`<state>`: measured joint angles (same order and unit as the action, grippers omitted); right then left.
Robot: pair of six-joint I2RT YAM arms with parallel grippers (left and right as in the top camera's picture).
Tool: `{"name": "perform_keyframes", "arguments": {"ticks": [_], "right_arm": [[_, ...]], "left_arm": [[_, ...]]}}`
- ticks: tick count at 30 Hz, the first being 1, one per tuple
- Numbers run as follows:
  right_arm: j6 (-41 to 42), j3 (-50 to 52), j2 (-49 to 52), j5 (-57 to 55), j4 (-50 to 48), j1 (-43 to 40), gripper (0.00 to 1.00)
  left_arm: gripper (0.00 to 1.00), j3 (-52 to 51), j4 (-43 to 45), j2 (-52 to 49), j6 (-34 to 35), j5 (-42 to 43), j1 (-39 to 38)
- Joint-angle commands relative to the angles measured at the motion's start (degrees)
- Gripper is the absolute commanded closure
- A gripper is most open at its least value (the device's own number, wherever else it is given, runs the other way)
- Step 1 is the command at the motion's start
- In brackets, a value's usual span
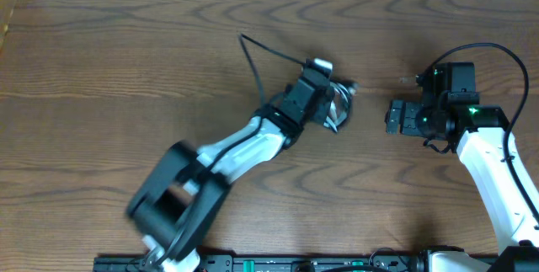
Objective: Untangle cables
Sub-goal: 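Lift the cable bundle with the left gripper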
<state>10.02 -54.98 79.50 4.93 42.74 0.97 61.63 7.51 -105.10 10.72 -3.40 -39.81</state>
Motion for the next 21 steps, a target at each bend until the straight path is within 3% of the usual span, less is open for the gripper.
{"name": "perform_keyframes", "arguments": {"ticks": [1, 8, 15, 21], "right_arm": [[-0.9, 0.4, 0.0, 7.4, -0.6, -0.1, 0.01], [-1.5, 0.4, 0.0, 20.2, -2.2, -0.1, 0.01], [-1.5, 0.4, 0.0, 27.2, -5.5, -0.1, 0.01], [-1.5, 0.4, 0.0, 25.4, -9.2, -0.1, 0.37]], "left_arm": [[0.92, 1.2, -0.8, 10.0, 0.3, -2.2, 0.7], [0.93, 1.2, -6.2, 15.3, 1.0, -1.8, 1.2], [0.92, 1.2, -6.6, 15.5, 5.1, 4.4, 1.4], [0.92, 1.2, -6.0, 17.0, 6.7, 11.6, 1.4]]}}
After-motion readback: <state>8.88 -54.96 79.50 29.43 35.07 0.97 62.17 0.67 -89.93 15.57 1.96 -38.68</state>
